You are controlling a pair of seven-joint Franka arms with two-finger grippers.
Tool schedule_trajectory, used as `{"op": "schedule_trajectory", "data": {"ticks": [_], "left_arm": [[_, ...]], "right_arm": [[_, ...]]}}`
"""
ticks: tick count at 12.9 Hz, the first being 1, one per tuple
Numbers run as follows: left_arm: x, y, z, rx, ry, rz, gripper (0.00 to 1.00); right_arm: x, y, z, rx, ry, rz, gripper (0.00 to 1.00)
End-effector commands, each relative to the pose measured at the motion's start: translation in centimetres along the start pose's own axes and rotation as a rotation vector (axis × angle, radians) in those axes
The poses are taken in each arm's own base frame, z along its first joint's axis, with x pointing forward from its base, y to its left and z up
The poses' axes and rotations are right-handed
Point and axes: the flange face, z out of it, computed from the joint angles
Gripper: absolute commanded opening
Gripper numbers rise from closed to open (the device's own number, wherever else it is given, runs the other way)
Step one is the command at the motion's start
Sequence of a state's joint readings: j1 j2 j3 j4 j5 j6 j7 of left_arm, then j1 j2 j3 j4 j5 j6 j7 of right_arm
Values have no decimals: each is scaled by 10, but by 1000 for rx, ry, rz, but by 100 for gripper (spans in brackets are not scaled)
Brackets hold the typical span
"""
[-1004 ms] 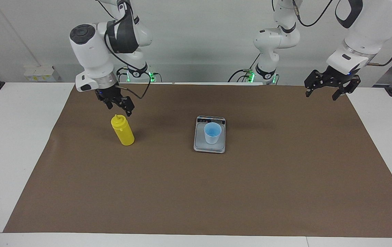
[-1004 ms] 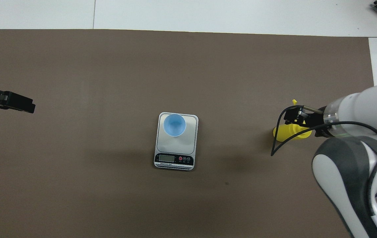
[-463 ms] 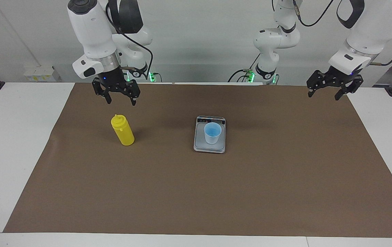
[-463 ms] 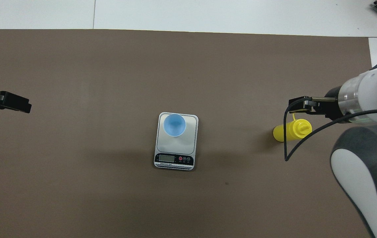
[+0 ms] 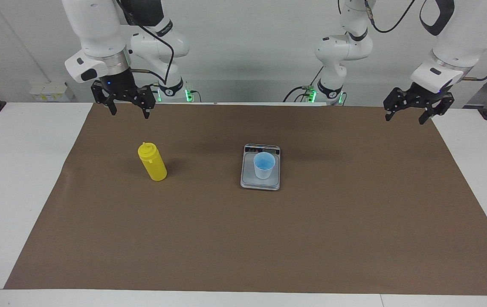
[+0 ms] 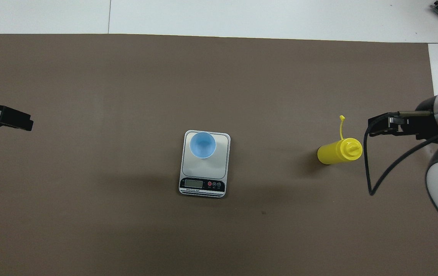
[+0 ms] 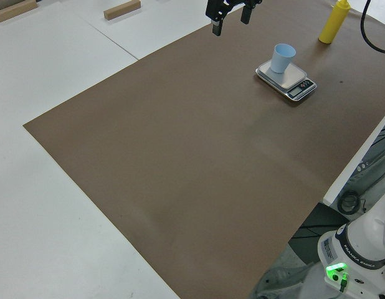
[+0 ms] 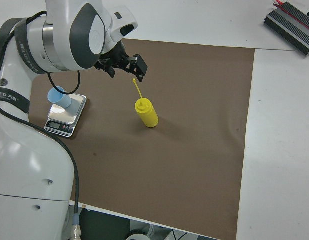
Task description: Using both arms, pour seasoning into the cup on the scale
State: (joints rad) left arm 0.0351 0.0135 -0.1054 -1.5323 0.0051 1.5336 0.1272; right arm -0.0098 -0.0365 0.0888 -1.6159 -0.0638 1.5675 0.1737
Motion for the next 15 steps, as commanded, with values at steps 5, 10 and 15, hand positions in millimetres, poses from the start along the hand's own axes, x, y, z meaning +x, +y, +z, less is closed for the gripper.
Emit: {"op": "schedule_trajectory", "data": {"ticks": [5,10,15], "left_arm": [[-3,-12,-5,-11,37,-28,100],[-2,-10,-5,-22,41,-70,100],[-3,-9,-5,-23,36,-63,100]], "right_arm": [[1,-2,15,10,29,-24,100],[1,-2,18,66,16,-6,100],[0,-2,19,66,13,-3,100]]}}
